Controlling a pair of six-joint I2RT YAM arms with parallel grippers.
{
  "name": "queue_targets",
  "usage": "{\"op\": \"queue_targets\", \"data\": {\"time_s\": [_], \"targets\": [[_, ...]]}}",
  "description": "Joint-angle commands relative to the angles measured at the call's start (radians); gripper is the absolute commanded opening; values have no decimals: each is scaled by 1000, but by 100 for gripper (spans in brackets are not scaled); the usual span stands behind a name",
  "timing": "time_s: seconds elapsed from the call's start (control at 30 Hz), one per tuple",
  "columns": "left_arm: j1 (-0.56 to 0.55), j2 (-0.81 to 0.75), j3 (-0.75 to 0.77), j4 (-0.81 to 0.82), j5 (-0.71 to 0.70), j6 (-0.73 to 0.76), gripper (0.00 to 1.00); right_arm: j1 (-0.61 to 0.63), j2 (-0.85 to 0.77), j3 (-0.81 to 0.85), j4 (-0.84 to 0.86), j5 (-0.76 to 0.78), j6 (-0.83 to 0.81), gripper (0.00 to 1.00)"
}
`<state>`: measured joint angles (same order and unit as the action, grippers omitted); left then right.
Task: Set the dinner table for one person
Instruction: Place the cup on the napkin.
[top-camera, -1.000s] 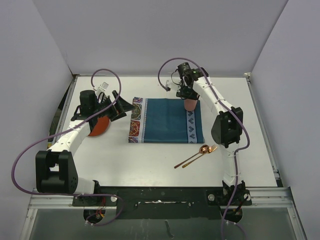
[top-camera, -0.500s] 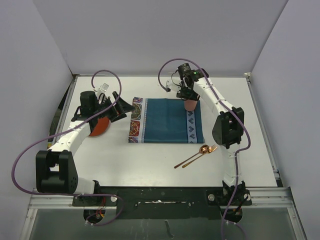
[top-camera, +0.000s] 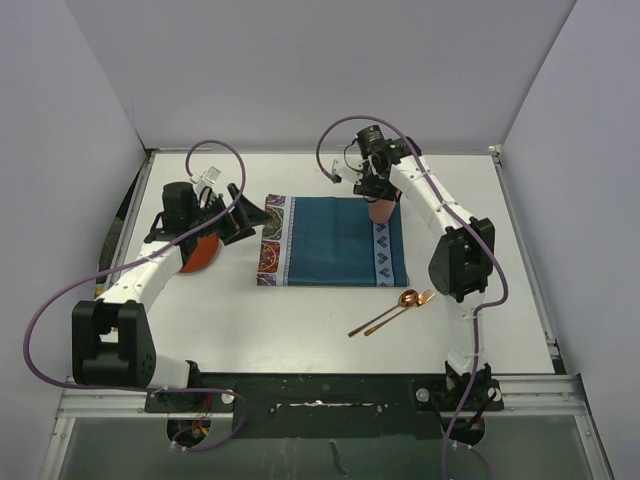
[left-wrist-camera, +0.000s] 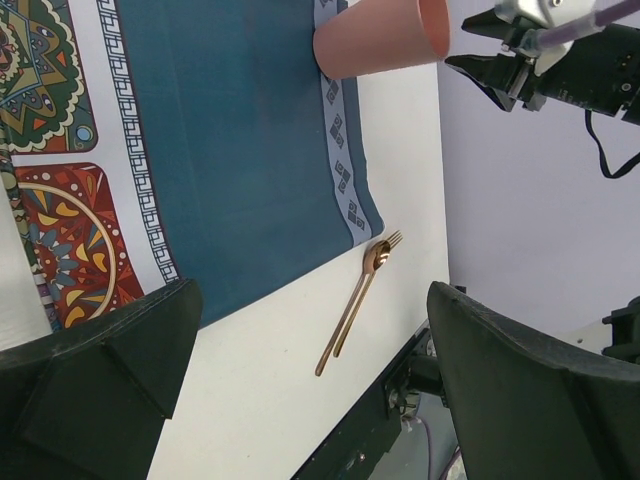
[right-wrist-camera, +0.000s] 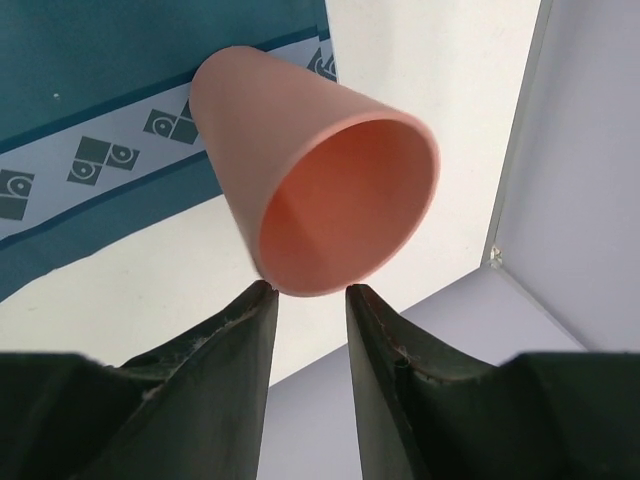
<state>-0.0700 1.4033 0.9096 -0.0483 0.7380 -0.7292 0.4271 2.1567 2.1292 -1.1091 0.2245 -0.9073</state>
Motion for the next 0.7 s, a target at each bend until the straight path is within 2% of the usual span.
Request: {"op": "queue_targets", "data": {"time_s": [0.0,0.23,0.33,0.4,0.47,0.53,0.6,0.67], "targets": [[-11,-13,27,57,18,-3,98,6,-122,-38,13,5,17,35],[-20,-9,42,51,10,2,98,6,-181,-93,17,0,31,35],[-15,-7,90,-58,-38,76,98,6,-203,-107,34,3,33,35],[-2,-2,208,-264,-190,174,98,6,-220,-109,53,15,35,35],[4,12,326,-478,-457,270,98,1,-246,-114,89,31,38,35],[17,30,391,-574,-663,346,98,-10,-267,-115,113,26,57,35],[72,50,410,-607,-755,362,98,-19,-284,-127,123,5,89,35],[185,61,383,-612,-728,292,98,-24,-302,-163,153,-14,105,35]]}}
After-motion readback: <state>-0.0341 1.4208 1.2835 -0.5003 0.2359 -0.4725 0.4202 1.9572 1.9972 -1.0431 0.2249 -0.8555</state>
